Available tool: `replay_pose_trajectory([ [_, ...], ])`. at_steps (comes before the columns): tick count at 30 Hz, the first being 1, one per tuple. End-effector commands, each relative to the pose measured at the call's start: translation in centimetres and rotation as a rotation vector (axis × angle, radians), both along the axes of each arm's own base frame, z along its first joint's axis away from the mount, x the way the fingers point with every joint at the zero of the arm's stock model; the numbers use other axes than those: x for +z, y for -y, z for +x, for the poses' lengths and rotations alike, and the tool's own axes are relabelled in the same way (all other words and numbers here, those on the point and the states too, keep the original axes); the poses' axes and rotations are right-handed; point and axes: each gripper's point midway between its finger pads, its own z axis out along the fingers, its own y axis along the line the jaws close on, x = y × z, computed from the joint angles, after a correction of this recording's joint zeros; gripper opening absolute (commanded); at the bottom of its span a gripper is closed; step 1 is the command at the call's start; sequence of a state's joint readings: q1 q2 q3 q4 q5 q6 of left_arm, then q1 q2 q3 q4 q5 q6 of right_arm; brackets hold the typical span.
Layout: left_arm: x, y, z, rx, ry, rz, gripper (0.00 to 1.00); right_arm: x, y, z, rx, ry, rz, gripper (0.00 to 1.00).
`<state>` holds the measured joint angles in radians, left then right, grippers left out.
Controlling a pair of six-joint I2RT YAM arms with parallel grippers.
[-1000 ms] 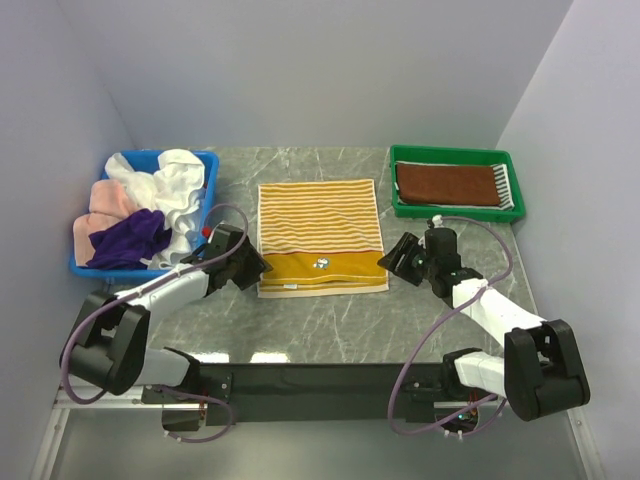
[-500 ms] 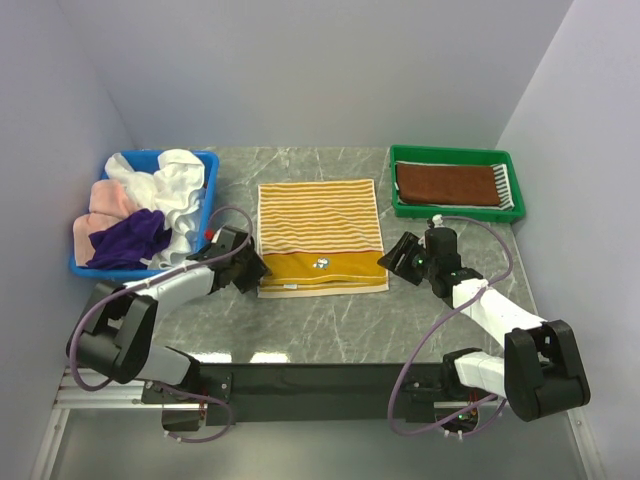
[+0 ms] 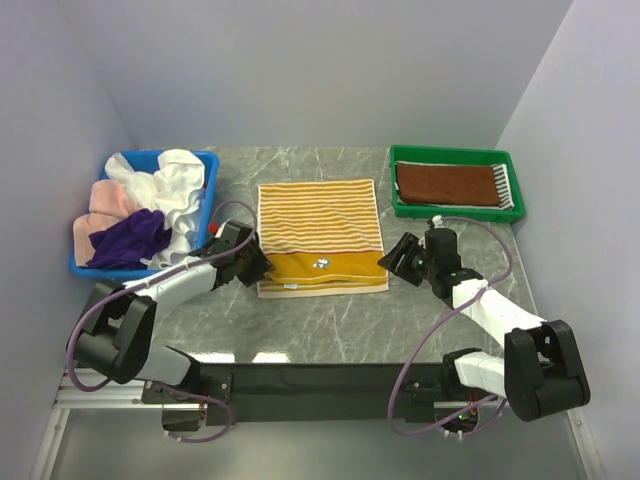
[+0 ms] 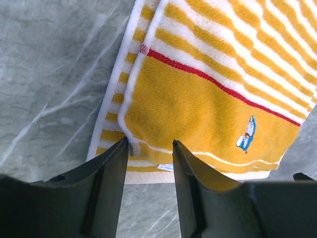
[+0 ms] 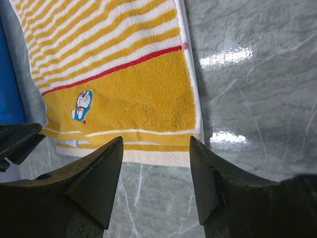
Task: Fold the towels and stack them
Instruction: Fold the towel
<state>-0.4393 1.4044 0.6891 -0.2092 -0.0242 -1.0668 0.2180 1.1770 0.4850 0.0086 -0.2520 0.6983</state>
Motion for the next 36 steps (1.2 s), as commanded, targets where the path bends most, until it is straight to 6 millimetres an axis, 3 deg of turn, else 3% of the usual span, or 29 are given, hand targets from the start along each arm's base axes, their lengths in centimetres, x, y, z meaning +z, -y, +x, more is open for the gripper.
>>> replay_pose_trajectory([
  [1, 2.2, 0.5, 1.2, -0.010, 0.068, -0.011, 0.46, 0.9, -0.2, 0.7, -0.004, 0.054, 0.007, 0.63],
  [4, 1.6, 0.6, 1.1, -0.012, 0.053, -0.009, 0.44, 0.6, -0.2, 0.6, -0.008, 0.039, 0.009, 0.63],
  [9, 0.6, 0.3, 0.6, -0.008, 0.027, 0.006, 0.32, -0.8, 0.3, 0.4, -0.044, -0.011, -0.004, 0.62],
  [18, 0.6, 0.2, 0.4, -0.013, 0.035, 0.009, 0.01, -3.6, -0.1, -0.1, -0.060, -0.096, 0.022, 0.58],
  [25, 0.7, 0.0, 0.2, -0.013, 0.038, 0.011, 0.01, -4.2, -0.2, 0.1, -0.058, -0.108, 0.024, 0.51],
  [36, 0.9, 0.0, 0.5, -0.013, 0.048, 0.019, 0.01, -2.3, -0.7, 0.7, -0.030, -0.068, 0.028, 0.45],
])
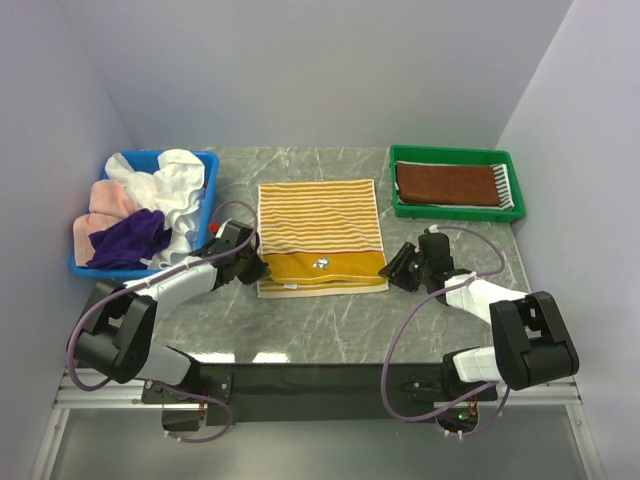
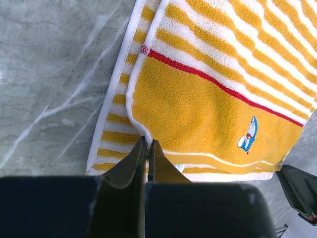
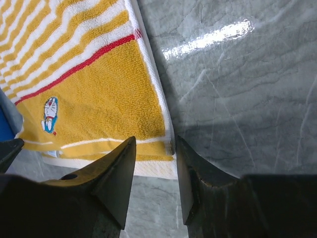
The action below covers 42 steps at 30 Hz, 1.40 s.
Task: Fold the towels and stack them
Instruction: Fold the towel
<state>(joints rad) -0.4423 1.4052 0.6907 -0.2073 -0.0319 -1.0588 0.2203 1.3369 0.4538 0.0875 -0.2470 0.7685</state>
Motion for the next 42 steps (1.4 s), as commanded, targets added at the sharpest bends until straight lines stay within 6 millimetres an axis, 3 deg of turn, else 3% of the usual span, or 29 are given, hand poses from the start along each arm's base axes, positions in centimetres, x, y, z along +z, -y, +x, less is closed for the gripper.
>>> replay_pose_trajectory([
  [1, 0.8, -0.1, 0.3, -0.009, 0.037, 0.012, 0.01, 2.2, -0.6, 1.2, 0.020, 0.064, 0.008, 0.45],
  [18, 0.5, -0.1, 0.4, -0.012, 0.031, 0.019, 0.01, 3.7, -0.5, 2.1, 0.027, 0.096, -0.040, 0.45],
  [26, 0.5, -0.3, 0.2, -0.007, 0.031, 0.028, 0.01, 1.9, -0.3, 1.5, 0.029, 0.032, -0.053, 0.43],
  [34, 0.4, -0.4, 0.1, -0.007, 0.028, 0.029, 0.01, 1.2, -1.1, 1.4, 0.044, 0.024, -0.016, 0.32],
  [42, 0.3, -0.6, 0.1, 0.001, 0.029, 0.035, 0.01, 0.0, -0.8, 1.0, 0.038, -0.011, -0.025, 0.32],
])
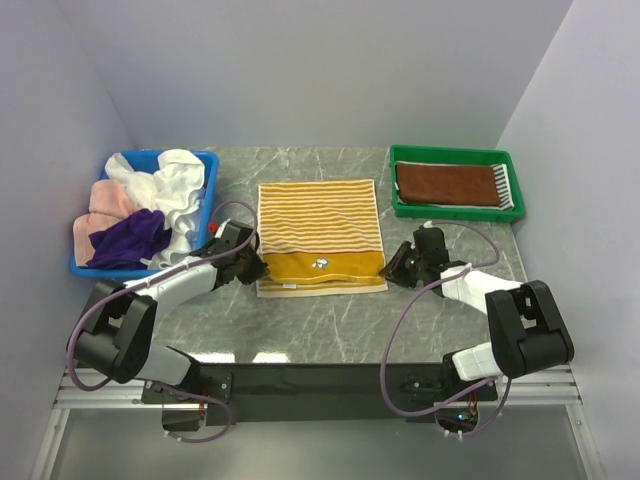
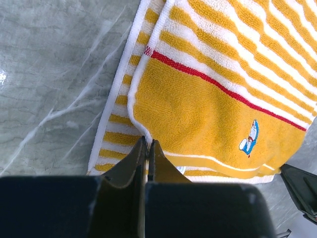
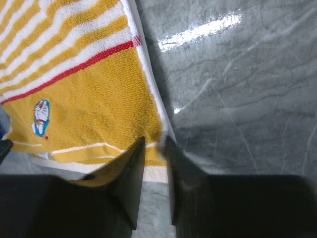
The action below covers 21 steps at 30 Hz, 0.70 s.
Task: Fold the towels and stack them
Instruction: Fold the towel
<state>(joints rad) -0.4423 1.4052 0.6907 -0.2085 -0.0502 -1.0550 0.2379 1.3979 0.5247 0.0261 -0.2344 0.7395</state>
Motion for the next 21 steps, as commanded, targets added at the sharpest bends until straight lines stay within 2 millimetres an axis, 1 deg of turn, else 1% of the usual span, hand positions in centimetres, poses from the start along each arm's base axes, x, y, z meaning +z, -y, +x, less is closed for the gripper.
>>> replay_pose_trajectory([
  [1, 0.3, -0.3, -0.1, -0.007, 0.022, 0.021, 0.01, 0.2, -0.5, 0.5, 0.007, 0.025, 0.013, 0.24],
  [3, 0.3, -0.3, -0.1, -0.007, 0.019, 0.022, 0.01, 0.3, -0.3, 0.7, 0.004, 0.031, 0.005, 0.15],
  [4, 0.5, -0.4, -0.1, -0.007, 0.022, 0.026, 0.01, 0.5, -0.3, 0.6, 0.010, 0.034, -0.002, 0.02],
  [5, 0.6, -0.5, -0.1, -0.006, 0.024, 0.030, 0.01, 0.8, -0.2, 0.8, 0.008, 0.041, -0.006, 0.00],
  [8, 1.3, -1.1, 0.2, 0.008, 0.033, 0.065, 0.01, 2.5, -0.1, 1.6, 0.012, 0.084, -0.019, 0.00],
  [9, 2.0, -1.1, 0.6, 0.011, 0.046, 0.066, 0.01, 3.0, 0.0, 1.7, 0.013, 0.088, -0.025, 0.00],
  [12, 3.5, -1.5, 0.8, 0.024, 0.070, 0.083, 0.01, 4.6, 0.2, 2.1, 0.017, 0.122, -0.040, 0.00],
  [13, 4.2, -1.7, 0.9, 0.029, 0.085, 0.083, 0.01, 5.1, 0.3, 1.9, 0.020, 0.128, -0.047, 0.00],
  [15, 4.9, -2.1, 0.6, 0.037, 0.085, 0.095, 0.01, 5.9, 0.3, 1.9, 0.023, 0.140, -0.048, 0.00],
  [16, 5.5, -2.1, 0.6, 0.041, 0.098, 0.090, 0.01, 6.2, 0.3, 1.6, 0.031, 0.143, -0.048, 0.00],
  [19, 5.9, -2.2, -0.2, 0.030, 0.089, 0.078, 0.01, 6.8, 0.4, 1.1, 0.034, 0.148, -0.048, 0.00],
  [21, 5.3, -2.1, -0.9, 0.019, 0.071, 0.069, 0.01, 6.7, 0.5, 0.6, 0.036, 0.146, -0.044, 0.00],
])
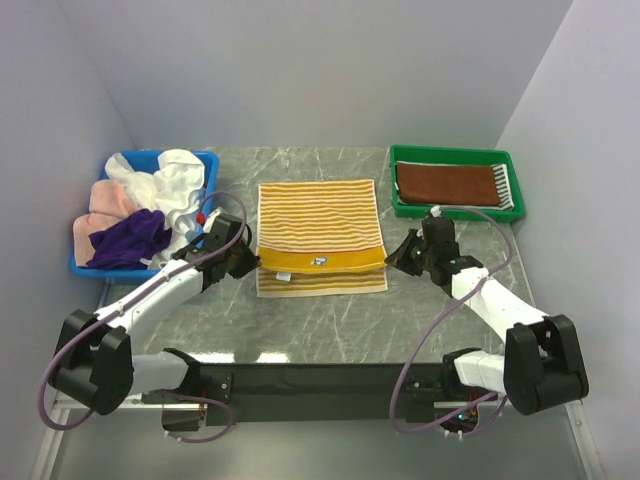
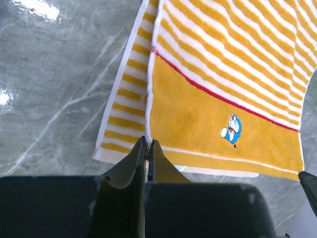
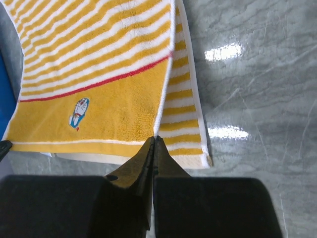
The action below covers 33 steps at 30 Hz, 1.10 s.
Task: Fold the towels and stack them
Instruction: Fold the towel
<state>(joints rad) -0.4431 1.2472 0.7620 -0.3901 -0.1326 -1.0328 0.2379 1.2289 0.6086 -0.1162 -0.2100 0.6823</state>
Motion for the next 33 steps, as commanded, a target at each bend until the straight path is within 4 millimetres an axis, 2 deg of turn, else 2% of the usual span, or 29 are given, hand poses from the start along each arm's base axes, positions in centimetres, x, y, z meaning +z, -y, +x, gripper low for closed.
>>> replay_pose_trajectory([
  [1, 0.2, 0.1, -1.1, -0.031, -0.016, -0.002, 0.01, 0.9, 0.2, -0.7, 0.010, 0.014, -0.017, 0.00],
  [3, -0.7, 0.2, -1.7, -0.044, -0.036, -0.017, 0.01, 0.1, 0.4, -1.3, 0.007, -0.004, -0.023, 0.00],
  [6, -4.0, 0.4, -3.7, -0.064, -0.123, -0.030, 0.01, -1.9, 0.6, -2.3, 0.001, -0.055, -0.027, 0.00],
  [10, -7.1, 0.9, -5.2, -0.089, -0.212, -0.057, 0.01, -4.6, 0.8, -3.0, -0.026, -0.127, -0.028, 0.00],
  [13, -8.5, 0.7, -5.9, -0.094, -0.256, -0.038, 0.01, -6.0, 0.8, -3.2, -0.039, -0.166, -0.029, 0.00],
  [17, -9.0, 0.3, -6.2, -0.086, -0.275, -0.018, 0.01, -7.2, 1.4, -3.3, -0.063, -0.191, -0.055, 0.00],
  [20, -8.8, -0.1, -6.0, -0.076, -0.268, 0.001, 0.01, -7.4, 1.7, -3.2, -0.066, -0.192, -0.064, 0.00],
  [23, -8.2, -0.7, -5.3, -0.062, -0.255, 0.038, 0.01, -6.4, 1.6, -2.6, -0.057, -0.166, -0.066, 0.00],
  [26, -6.7, -0.8, -4.6, -0.055, -0.235, 0.057, 0.01, -4.9, 1.5, -1.9, -0.052, -0.133, -0.071, 0.00],
  [29, -4.6, -1.0, -3.9, -0.048, -0.197, 0.065, 0.01, -2.7, 1.4, -1.2, -0.042, -0.087, -0.073, 0.00],
  [30, -3.3, -0.8, -3.3, -0.047, -0.163, 0.055, 0.01, -1.9, 1.4, -0.7, -0.043, -0.069, -0.074, 0.00],
  [32, -2.1, -0.8, -3.3, -0.049, -0.152, 0.053, 0.01, -0.5, 1.5, -0.7, -0.036, -0.045, -0.080, 0.00],
  [33, -0.7, -0.5, -2.8, -0.051, -0.120, 0.036, 0.01, 0.2, 1.6, -0.5, -0.038, -0.031, -0.078, 0.00],
])
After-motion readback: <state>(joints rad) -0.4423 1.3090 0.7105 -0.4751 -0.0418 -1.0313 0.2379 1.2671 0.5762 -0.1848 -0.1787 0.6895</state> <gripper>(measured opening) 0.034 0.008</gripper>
